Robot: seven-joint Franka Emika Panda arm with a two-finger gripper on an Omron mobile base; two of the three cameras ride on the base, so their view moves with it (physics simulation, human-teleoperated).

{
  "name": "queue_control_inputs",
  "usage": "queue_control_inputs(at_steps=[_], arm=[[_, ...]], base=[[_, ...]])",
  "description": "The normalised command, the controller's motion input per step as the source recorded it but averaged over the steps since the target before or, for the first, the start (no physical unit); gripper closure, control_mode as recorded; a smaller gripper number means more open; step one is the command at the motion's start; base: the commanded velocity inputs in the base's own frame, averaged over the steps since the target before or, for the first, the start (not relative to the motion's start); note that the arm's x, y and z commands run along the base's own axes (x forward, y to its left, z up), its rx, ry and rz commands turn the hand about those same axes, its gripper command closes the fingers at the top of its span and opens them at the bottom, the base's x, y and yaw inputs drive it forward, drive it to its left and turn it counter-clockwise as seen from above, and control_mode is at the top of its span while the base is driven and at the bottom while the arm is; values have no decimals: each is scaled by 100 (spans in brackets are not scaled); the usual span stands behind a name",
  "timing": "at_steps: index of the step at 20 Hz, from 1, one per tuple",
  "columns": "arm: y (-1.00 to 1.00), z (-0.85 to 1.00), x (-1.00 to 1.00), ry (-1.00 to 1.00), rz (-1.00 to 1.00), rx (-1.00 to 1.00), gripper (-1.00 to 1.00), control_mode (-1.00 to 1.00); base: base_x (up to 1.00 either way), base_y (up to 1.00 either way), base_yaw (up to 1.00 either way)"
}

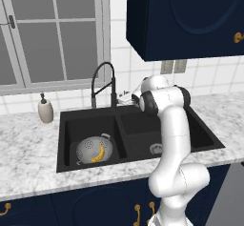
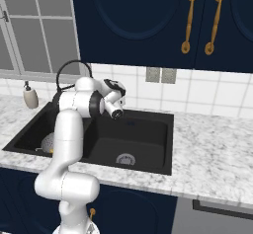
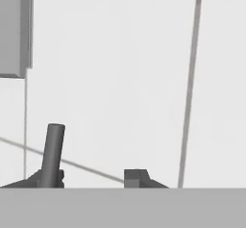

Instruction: Put the colander in the sink, put the banana in the colander, and turn on the sink faucet and pour water over the colander.

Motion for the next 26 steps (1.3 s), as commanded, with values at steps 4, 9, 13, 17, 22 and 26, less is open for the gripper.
queue_control_inputs(at_steps=[4,9,13,17,22,26], arm=[[-52,0,1,0,-4,2,100,-100],[-59,0,0,0,-4,1,100,-100],[-69,0,0,0,0,1,100,-100],[-77,0,0,0,0,1,100,-100],[-80,0,0,0,0,1,100,-100],[-87,0,0,0,0,0,100,-100]], base=[[0,0,0],[0,0,0],[0,0,0],[0,0,0],[0,0,0],[0,0,0]])
